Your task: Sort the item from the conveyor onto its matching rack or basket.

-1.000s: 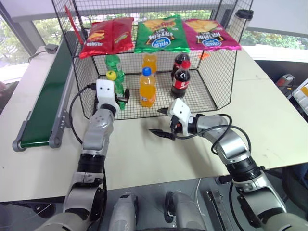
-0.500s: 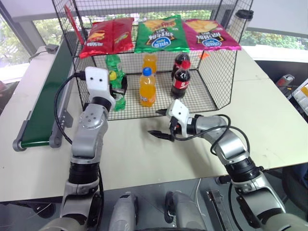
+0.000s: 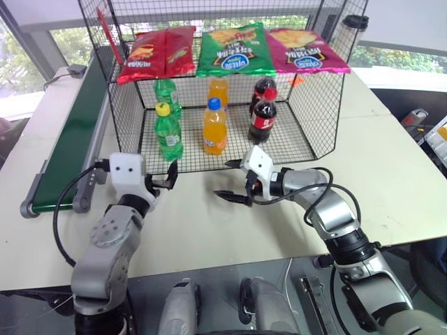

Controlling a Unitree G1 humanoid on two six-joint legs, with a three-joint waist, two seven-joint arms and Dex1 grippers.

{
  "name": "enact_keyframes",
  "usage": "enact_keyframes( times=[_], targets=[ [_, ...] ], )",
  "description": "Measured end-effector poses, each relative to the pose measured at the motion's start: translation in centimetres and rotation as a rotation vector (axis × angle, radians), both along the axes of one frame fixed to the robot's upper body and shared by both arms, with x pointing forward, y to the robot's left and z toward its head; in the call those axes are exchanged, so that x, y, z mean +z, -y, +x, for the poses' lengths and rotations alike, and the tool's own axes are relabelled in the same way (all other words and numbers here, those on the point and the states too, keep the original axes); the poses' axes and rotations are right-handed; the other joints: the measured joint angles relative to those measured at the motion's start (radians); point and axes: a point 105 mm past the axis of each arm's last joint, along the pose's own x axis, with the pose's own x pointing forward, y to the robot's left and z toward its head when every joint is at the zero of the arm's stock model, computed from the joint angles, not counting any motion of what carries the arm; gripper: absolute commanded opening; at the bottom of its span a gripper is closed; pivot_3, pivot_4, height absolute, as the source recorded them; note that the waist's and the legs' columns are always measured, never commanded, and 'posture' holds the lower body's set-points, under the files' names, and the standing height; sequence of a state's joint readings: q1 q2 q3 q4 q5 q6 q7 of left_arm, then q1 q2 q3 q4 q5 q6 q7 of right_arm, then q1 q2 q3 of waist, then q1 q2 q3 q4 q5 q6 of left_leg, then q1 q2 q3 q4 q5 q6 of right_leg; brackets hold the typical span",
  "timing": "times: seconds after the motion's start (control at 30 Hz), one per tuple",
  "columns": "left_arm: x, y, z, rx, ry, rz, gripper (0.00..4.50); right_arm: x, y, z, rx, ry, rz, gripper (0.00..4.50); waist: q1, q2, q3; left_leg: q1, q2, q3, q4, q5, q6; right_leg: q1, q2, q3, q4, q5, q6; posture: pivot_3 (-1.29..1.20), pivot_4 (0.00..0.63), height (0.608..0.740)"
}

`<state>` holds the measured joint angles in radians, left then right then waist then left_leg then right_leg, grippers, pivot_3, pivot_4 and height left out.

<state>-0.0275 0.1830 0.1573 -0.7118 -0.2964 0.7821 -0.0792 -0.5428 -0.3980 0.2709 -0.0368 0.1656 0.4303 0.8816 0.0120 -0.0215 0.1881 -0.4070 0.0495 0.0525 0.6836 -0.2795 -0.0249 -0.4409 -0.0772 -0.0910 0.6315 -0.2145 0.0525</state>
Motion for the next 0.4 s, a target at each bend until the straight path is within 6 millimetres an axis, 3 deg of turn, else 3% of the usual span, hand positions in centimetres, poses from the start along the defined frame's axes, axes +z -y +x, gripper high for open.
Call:
enact_keyframes(
  times=[0.23,0.4],
  targets=[
    [-2.3,-0.8,-1.4,0.004,-0.102,-0.007,4.48,-0.6,1.4,0.1,-0.03,-0.019,-0.025,4.5,0.0,0.0,0.0,0.0,0.0,0.0,0.0,0.0,0.0,0.0,0.0,0.0,0.0,0.0,0.0,0.0,0.15,0.74],
    [-2.8,-0.7,-1.8,-0.011,-0.102,0.028,4.48,-0.6,1.9,0.2,-0.037,-0.017,-0.03,4.5,0.0,0.0,0.0,0.0,0.0,0.0,0.0,0.0,0.0,0.0,0.0,0.0,0.0,-0.001,-0.002,0.0,0.15,0.74]
  ],
)
